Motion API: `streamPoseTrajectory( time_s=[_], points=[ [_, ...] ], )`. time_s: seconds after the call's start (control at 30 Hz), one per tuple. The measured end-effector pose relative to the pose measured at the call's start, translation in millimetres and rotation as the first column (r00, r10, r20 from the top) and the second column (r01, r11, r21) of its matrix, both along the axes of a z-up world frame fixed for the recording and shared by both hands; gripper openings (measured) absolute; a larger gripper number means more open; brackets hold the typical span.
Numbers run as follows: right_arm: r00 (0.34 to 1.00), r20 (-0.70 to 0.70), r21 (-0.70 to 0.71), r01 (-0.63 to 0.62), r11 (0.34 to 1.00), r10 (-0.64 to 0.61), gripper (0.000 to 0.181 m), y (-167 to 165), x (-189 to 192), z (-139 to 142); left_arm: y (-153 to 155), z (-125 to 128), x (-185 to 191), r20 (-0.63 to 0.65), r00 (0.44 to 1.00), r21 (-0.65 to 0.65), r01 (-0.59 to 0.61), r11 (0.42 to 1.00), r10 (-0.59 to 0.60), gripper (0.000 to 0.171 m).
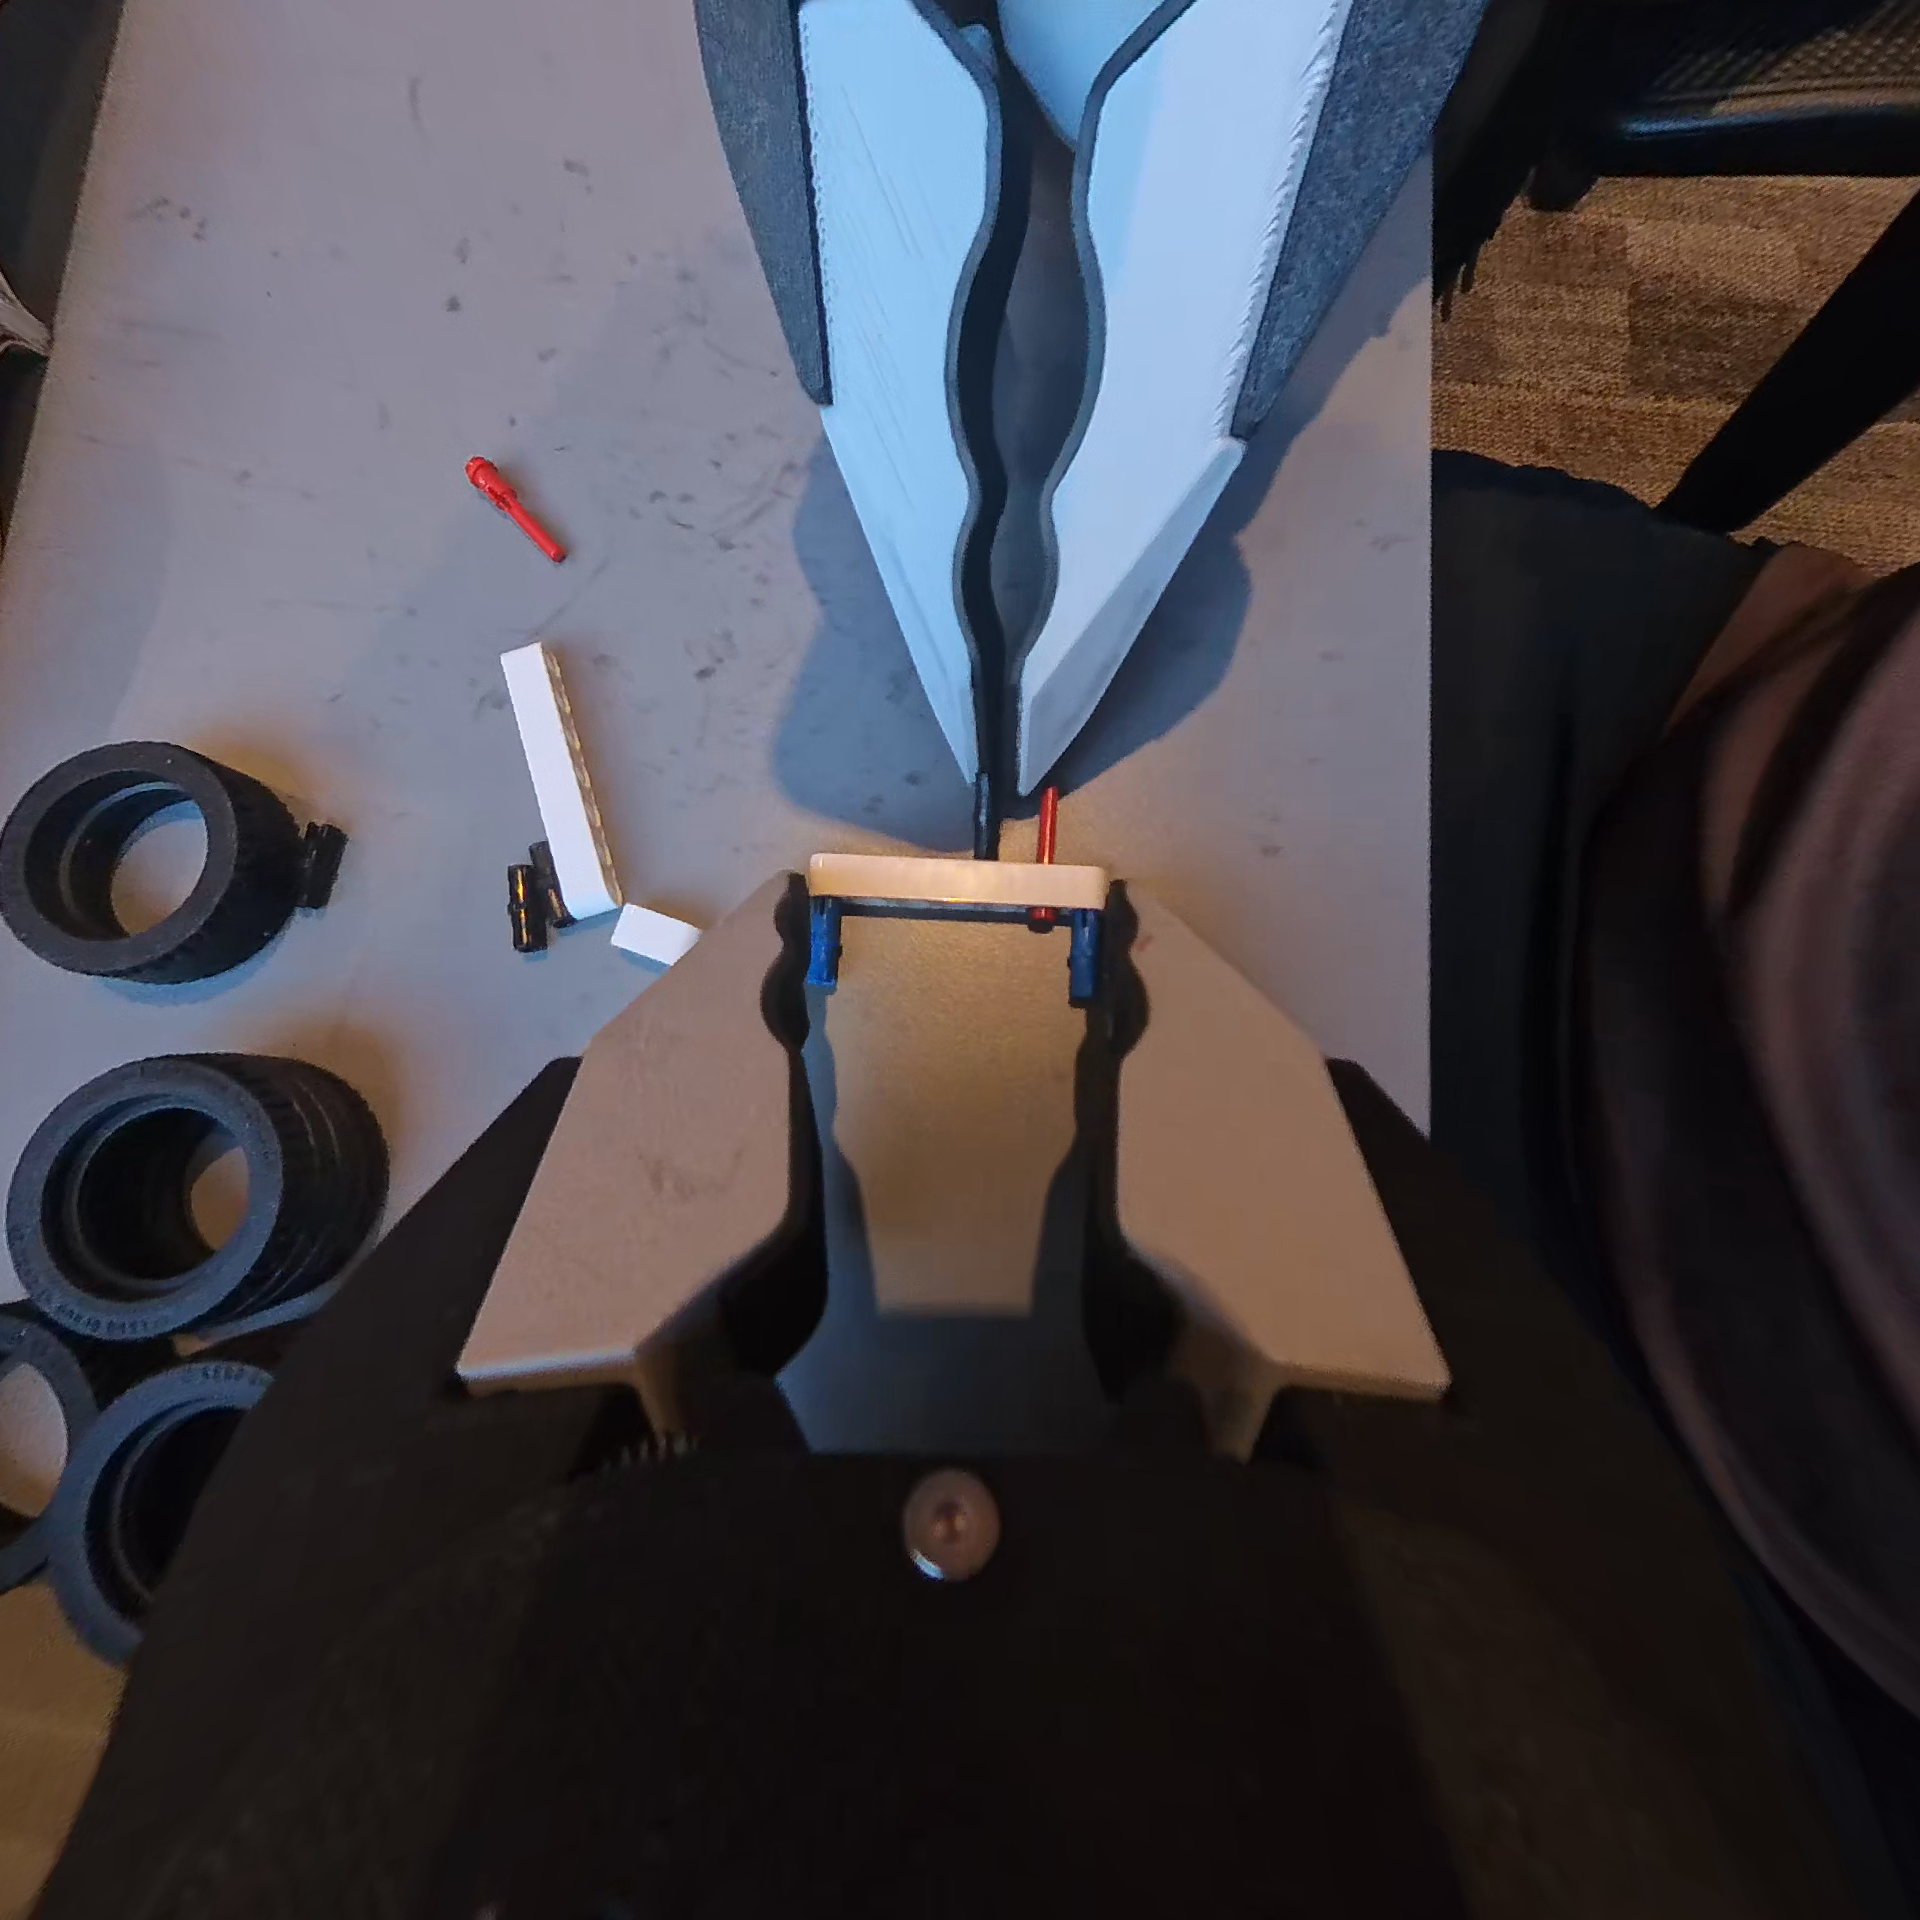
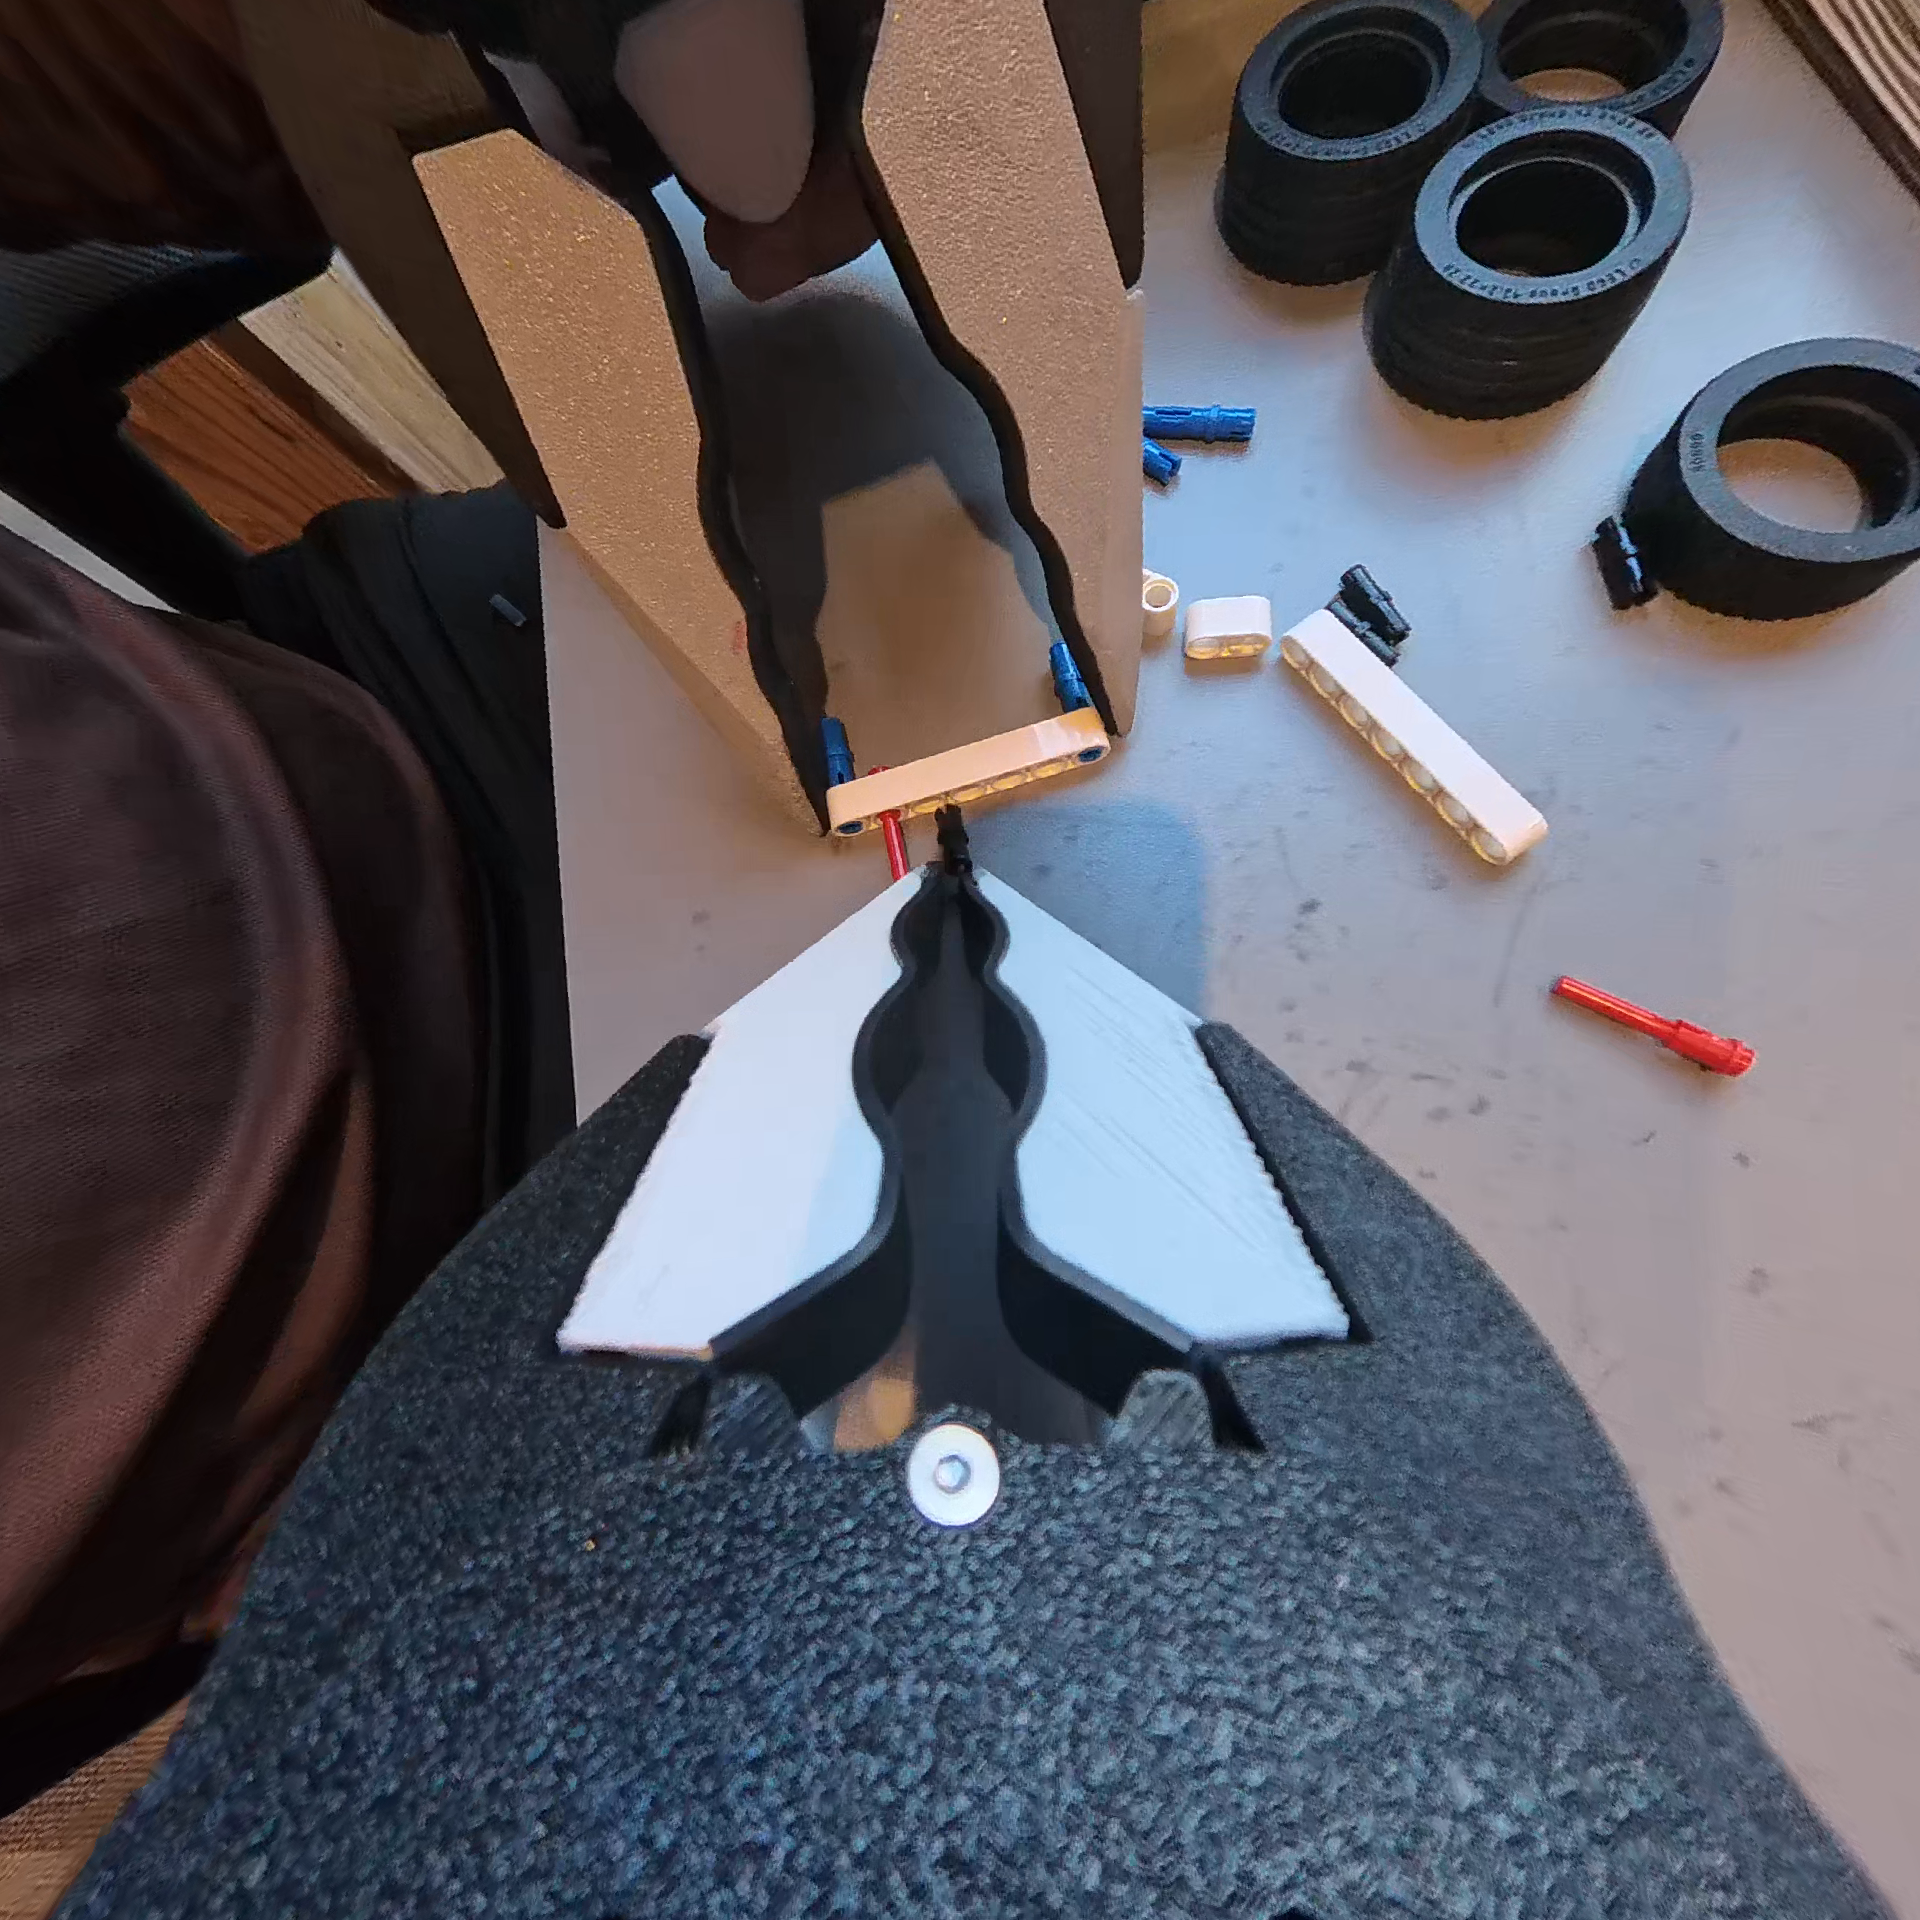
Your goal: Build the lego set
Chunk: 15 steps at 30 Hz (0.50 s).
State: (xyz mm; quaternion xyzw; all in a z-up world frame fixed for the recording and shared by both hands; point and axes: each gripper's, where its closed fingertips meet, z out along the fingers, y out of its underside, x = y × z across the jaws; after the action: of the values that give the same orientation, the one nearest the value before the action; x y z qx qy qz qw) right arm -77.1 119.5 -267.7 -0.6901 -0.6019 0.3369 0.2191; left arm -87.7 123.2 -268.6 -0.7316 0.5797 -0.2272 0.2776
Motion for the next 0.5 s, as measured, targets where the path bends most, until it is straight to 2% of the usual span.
streamPoseTrajectory(
  time_s=[0.27, 0.4, 0.5],
  points=[
    [0.998, 0.045, 0.153, -0.042, 0.987, 0.036, 0.01, 3.3, 5.8, -0.6, 0.1, 0.1, 0.3, 0.008, 1.0, 0.001, 0.007, 1.0, -0.007, 0.054],
    [0.995, 0.081, 0.27, -0.077, 0.96, 0.057, 0.015, 5.4, 8.0, 0.9, 0.5, 0.1, 1.6, 0.017, 1.0, 0.003, 0.009, 1.0, -0.009, 0.054],
    [0.995, 0.071, 0.274, -0.09, 0.958, 0.073, 0.018, 2.7, 8.7, 4.8, 0.4, 0.1, 2.1, 0.018, 1.0, 0.004, 0.009, 1.0, -0.01, 0.054]
  ],
)
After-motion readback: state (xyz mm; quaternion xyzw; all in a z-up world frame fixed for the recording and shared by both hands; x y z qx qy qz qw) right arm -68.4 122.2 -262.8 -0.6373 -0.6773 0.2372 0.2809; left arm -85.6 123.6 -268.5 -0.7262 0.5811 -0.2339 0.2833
